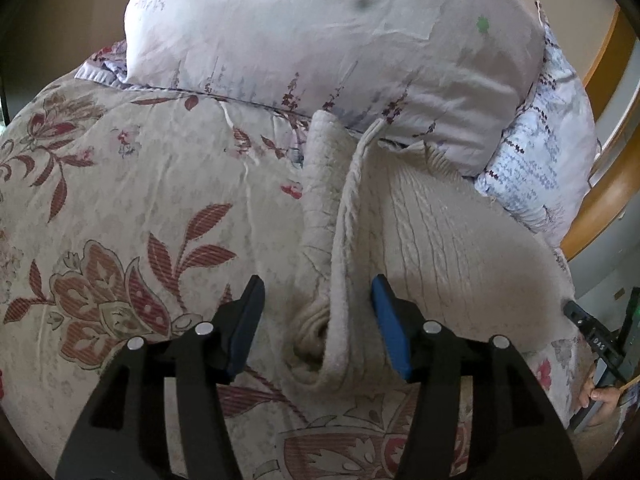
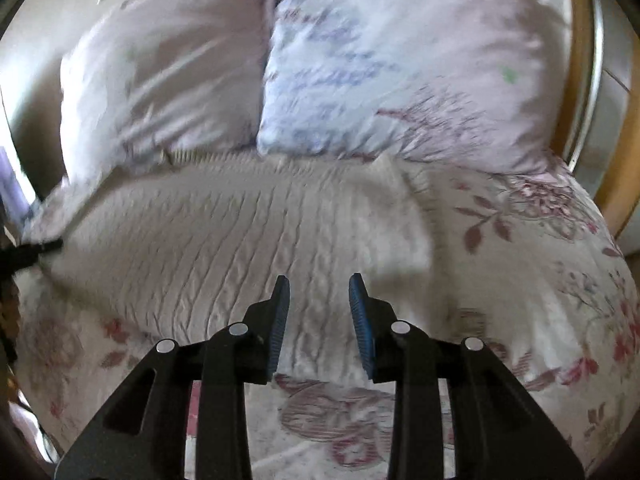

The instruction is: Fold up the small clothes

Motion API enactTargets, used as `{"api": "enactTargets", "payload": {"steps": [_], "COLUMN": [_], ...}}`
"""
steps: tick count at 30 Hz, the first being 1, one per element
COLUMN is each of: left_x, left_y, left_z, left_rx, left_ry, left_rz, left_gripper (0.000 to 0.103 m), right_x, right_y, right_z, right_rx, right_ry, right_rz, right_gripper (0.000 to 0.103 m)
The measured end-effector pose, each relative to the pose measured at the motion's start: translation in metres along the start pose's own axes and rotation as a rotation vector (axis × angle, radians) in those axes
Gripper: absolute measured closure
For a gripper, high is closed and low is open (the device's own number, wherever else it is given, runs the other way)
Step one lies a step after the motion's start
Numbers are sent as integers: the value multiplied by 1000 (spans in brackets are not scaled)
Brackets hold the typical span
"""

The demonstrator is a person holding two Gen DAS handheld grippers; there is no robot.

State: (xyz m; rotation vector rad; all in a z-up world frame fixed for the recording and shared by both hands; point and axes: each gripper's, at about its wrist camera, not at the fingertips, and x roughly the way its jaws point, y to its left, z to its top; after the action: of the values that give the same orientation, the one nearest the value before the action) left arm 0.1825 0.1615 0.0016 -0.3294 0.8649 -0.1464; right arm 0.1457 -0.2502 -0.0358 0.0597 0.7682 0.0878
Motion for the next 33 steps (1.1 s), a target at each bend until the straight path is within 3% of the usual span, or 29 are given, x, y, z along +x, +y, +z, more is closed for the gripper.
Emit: {"api": "enactTargets", "payload": {"steps": [1,4,8,14,19,28,33], "left_x": [0,0,5,33,50,55,49], "left_y": [-1,-1,5,21,28,30,22], "left_z": [0,2,17,43,50,45,47], "left_rx": [10,5,-83,-275,-372,-415,-430], "left_ry": [1,7,15,35,52,71,45], "left_rz": [6,-3,-71,-197,-256,-290,-318], "left_gripper": [47,43,37,40,64,80,85], "right_x": [9,14,15,15,9,10,10], "right_y": [0,3,-6,-4,-11,-12,-11], "right_z": [-2,-4,-3,-6,-6,-4,-4], "right_rx": [-7,-26,45,49,97,100,99], "right_ry": [43,54,62,44,26,19,14], "right_rz": [-11,-24,53,67,103,108,113], "right_gripper": [70,67,52,45,45,43,43]}}
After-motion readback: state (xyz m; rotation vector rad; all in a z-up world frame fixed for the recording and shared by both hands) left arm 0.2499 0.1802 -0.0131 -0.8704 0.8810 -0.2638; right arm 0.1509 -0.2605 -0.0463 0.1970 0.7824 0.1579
